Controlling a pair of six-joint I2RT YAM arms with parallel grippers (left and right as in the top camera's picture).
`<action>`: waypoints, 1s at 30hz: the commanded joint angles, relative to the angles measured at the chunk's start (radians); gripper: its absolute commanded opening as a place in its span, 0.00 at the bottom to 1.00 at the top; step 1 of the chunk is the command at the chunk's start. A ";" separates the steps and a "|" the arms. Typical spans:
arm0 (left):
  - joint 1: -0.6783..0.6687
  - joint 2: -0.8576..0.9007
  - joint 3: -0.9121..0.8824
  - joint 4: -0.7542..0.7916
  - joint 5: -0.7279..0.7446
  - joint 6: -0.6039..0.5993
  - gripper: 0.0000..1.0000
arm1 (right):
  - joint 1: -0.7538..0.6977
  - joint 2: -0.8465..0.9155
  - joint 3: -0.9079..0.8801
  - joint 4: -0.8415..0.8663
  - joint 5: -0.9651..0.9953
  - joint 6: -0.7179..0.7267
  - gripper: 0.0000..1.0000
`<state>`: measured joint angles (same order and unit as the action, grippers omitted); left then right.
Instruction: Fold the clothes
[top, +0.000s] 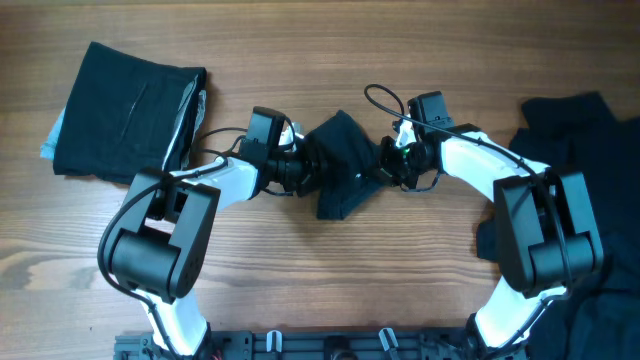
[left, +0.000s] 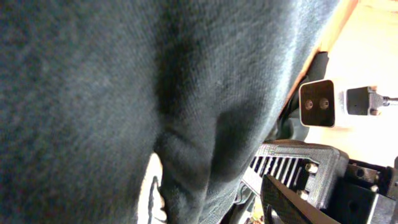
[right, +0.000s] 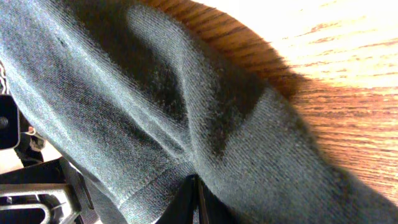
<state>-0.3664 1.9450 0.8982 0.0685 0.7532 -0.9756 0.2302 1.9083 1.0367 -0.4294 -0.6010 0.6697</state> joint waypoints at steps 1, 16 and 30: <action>-0.045 0.101 -0.081 0.018 -0.203 -0.048 0.64 | 0.003 0.019 -0.004 0.000 0.018 0.003 0.07; 0.085 -0.150 -0.079 -0.211 -0.290 0.288 0.04 | -0.056 -0.251 0.001 -0.167 0.014 -0.146 0.06; 0.656 -0.597 -0.040 -0.106 -0.249 0.475 0.04 | -0.067 -0.484 0.001 -0.159 0.074 -0.117 0.07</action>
<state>0.1970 1.3224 0.8444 -0.1066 0.5049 -0.5457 0.1619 1.4322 1.0351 -0.5938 -0.5449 0.5484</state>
